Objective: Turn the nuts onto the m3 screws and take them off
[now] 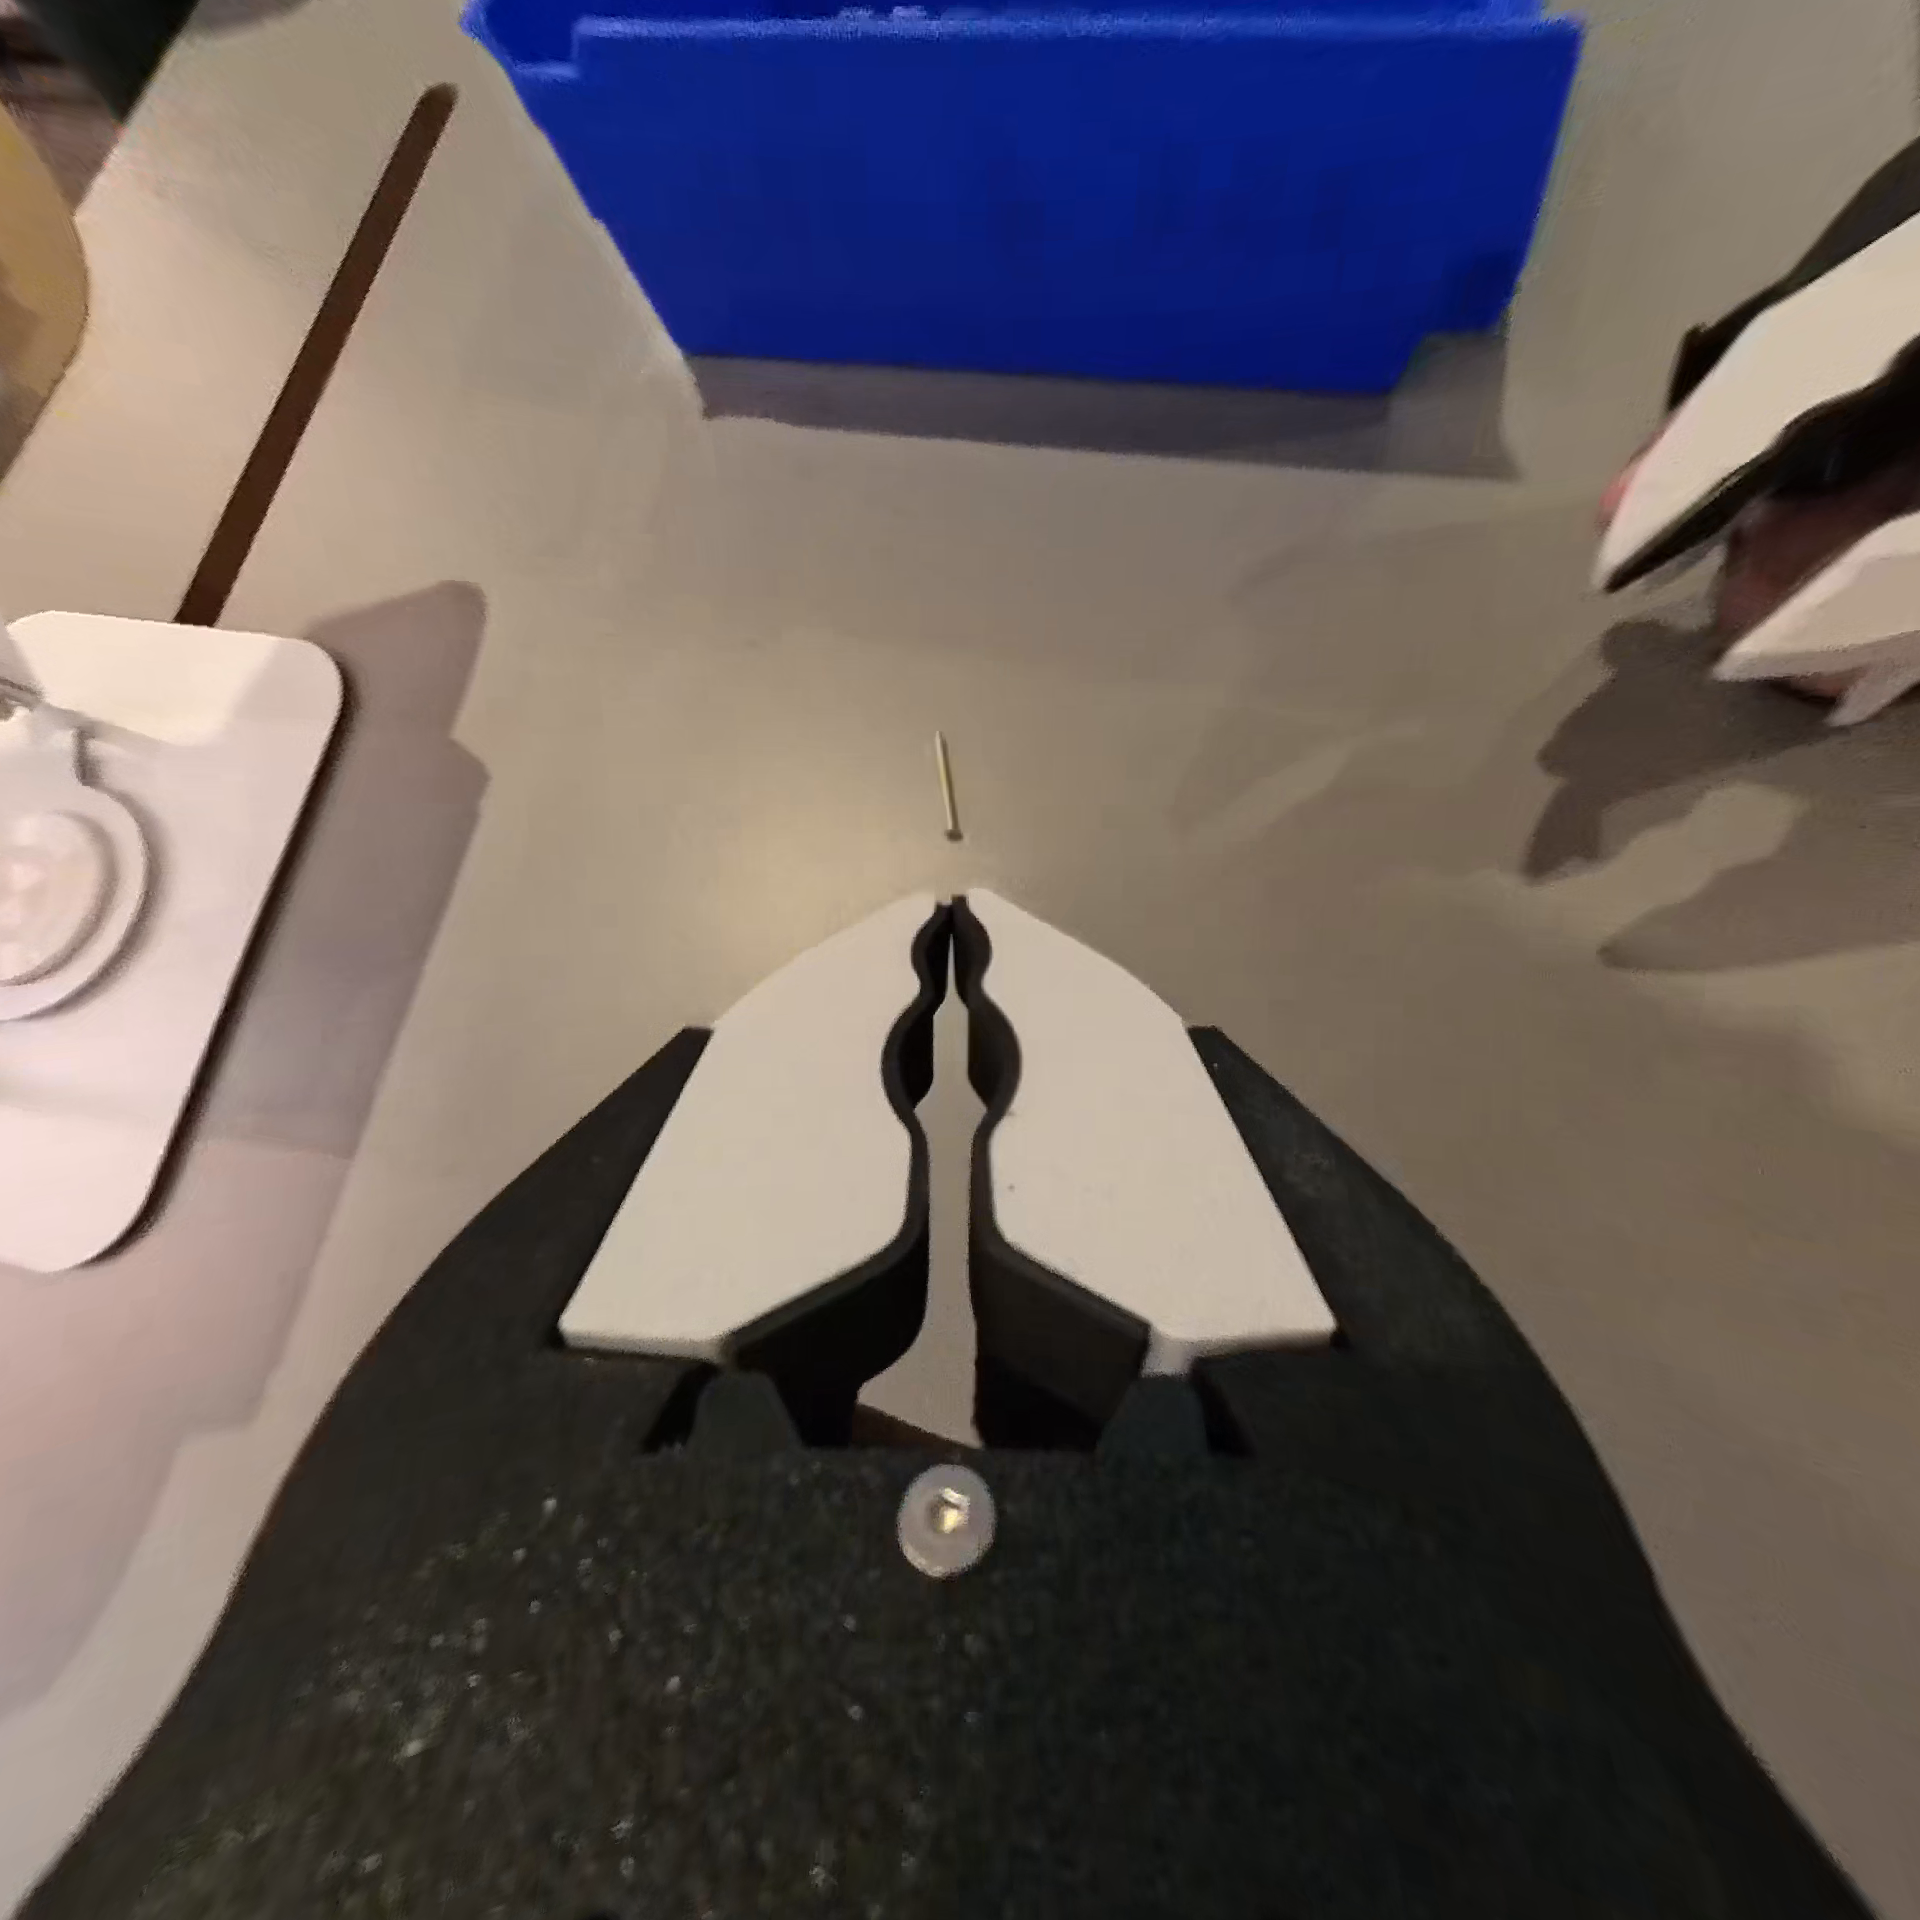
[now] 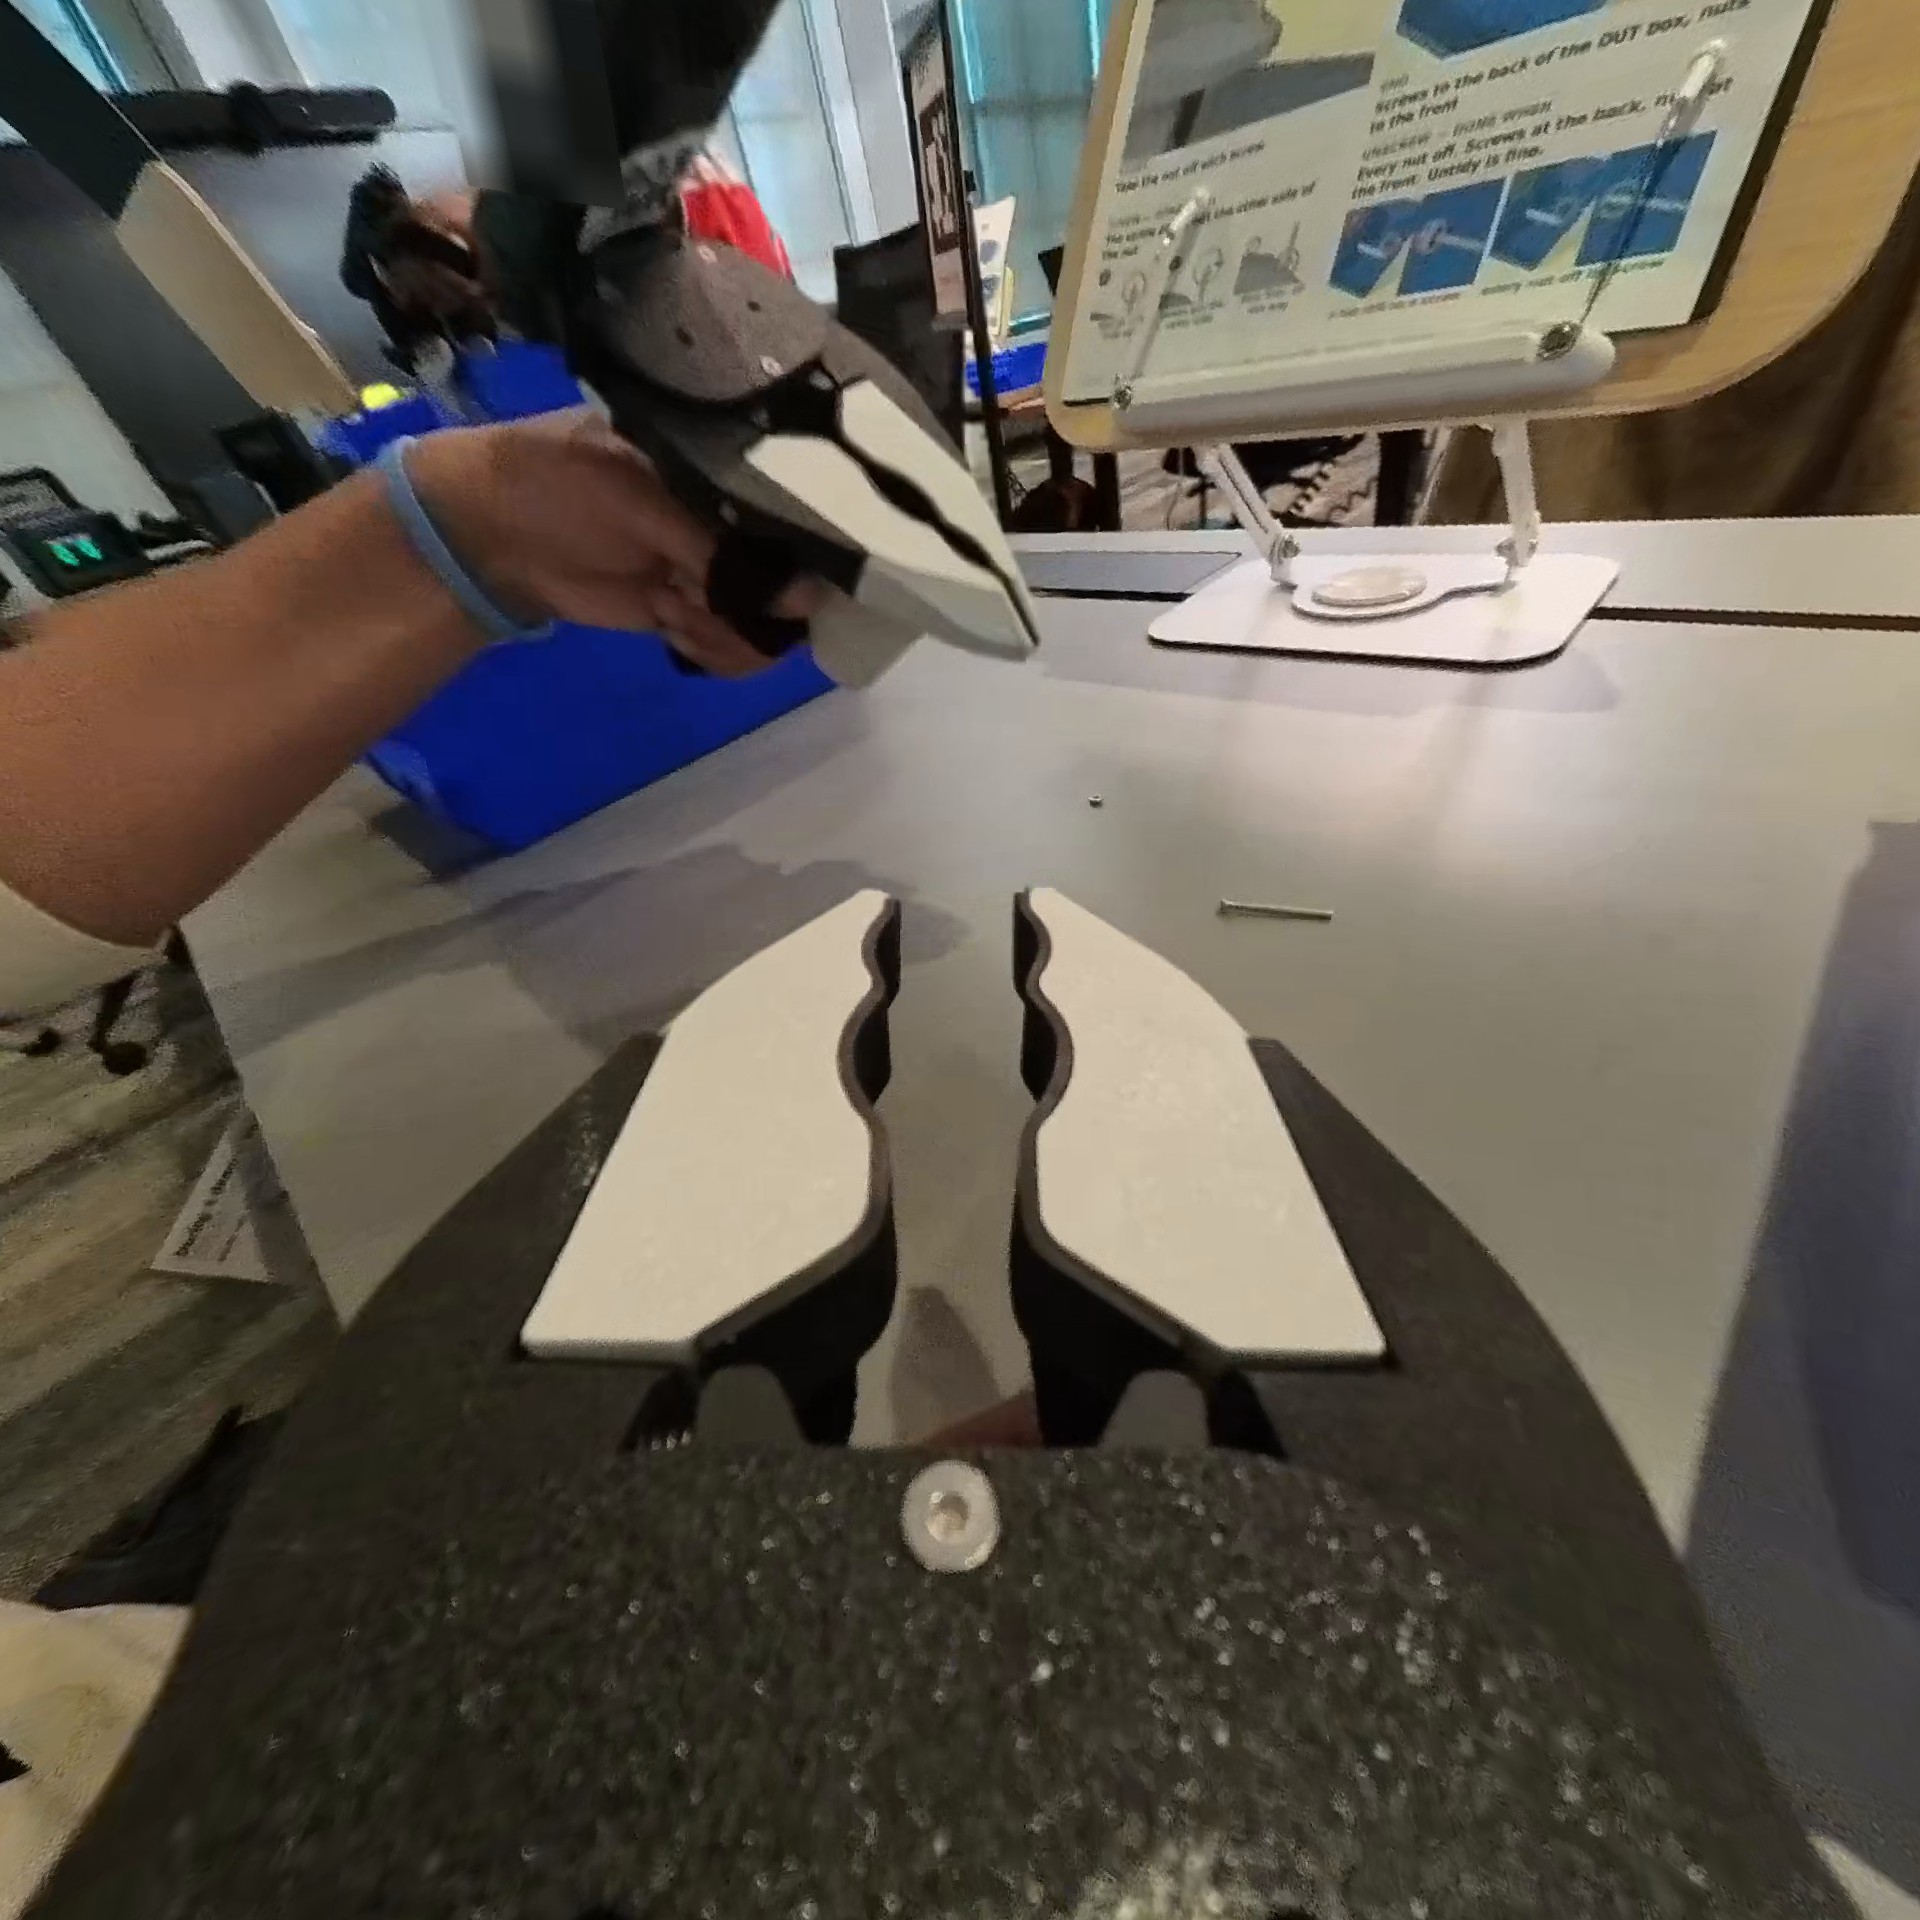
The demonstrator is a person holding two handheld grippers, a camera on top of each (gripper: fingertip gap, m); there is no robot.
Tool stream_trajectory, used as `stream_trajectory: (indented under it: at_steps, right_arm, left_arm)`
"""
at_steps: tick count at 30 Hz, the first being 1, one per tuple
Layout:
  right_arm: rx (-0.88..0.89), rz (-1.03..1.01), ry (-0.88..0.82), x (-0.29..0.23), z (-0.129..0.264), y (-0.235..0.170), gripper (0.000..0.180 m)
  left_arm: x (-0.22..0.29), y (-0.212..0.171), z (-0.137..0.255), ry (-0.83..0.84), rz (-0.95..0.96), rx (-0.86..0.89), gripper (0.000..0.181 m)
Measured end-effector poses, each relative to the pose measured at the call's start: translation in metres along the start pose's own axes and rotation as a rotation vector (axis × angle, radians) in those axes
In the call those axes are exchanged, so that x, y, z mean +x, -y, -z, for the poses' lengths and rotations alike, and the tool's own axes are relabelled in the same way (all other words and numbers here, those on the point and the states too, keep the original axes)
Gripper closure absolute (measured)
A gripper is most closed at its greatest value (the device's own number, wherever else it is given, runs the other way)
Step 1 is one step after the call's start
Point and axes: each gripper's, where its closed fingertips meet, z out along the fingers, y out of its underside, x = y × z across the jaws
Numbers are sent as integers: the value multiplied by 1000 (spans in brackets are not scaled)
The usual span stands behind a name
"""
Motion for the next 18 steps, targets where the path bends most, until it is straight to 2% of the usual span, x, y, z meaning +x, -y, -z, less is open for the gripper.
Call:
stream_trajectory:
  at_steps: [5, 8, 11, 14, 18]
  right_arm:
    - [72, -28, 19, 1, 10, 6, 161]
    - [85, -25, 24, 0, 12, 7, 161]
    - [86, -22, 31, -1, 12, 7, 161]
    - [89, -36, 41, -1, 12, 7, 161]
    - [108, -56, 46, 1, 15, 10, 161]
  left_arm:
    - [10, -10, -41, 4, -9, -118, 155]
    - [6, -20, -68, 51, 1, -211, 155]
    - [6, -18, -87, 85, 137, -231, 159]
    - [19, -19, -100, 113, 244, -261, 155]
    - [26, -19, -113, 191, 279, -257, 146]
